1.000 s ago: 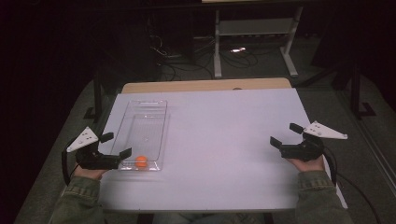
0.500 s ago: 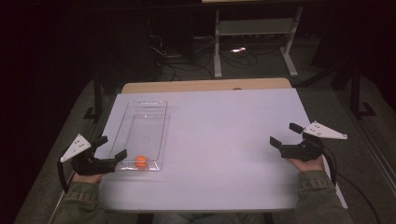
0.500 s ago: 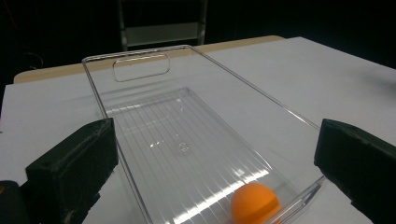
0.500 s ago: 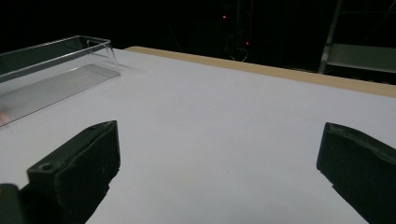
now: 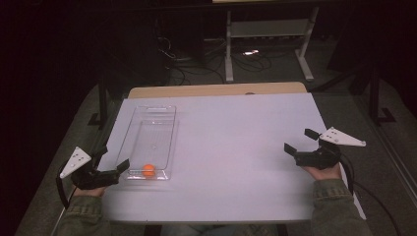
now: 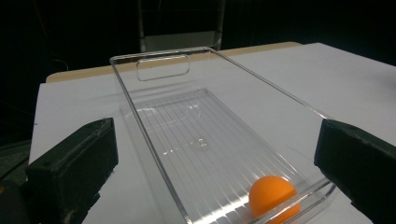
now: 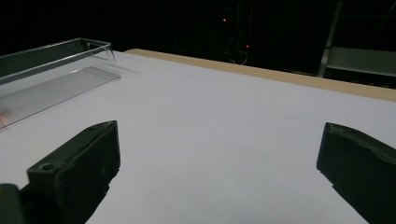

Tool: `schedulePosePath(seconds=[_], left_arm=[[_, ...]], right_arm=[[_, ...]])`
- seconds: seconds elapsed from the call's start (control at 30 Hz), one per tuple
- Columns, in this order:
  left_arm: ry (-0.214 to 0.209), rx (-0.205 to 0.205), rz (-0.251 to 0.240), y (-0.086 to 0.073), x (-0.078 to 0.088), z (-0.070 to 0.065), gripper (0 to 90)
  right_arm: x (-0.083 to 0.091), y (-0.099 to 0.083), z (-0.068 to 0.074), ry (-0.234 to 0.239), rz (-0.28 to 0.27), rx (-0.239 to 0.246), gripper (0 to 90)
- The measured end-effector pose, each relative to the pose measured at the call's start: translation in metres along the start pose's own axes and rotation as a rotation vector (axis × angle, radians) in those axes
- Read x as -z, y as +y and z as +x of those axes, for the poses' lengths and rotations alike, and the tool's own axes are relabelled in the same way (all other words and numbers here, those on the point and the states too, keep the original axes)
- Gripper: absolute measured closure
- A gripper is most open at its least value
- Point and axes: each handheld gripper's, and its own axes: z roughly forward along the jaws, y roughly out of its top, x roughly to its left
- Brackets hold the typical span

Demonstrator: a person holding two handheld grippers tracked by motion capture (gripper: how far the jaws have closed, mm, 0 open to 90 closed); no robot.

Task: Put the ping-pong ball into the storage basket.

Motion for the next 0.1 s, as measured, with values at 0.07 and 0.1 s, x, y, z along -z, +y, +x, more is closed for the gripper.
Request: schedulePosePath(seconds=[0.07, 0.1], left_arm=[[0.008, 0.006, -0.017, 0.0011, 0.0021, 0.0008, 0.0], [0.009, 0.012, -0.026, 0.0015, 0.0027, 0.0012, 0.0]], right_arm=[[0.0004, 0.0001, 0.0003, 0.0, 0.0, -0.001, 0.0], [0.0001, -0.0001, 0.0006, 0.0, 0.001, 0.0, 0.0]])
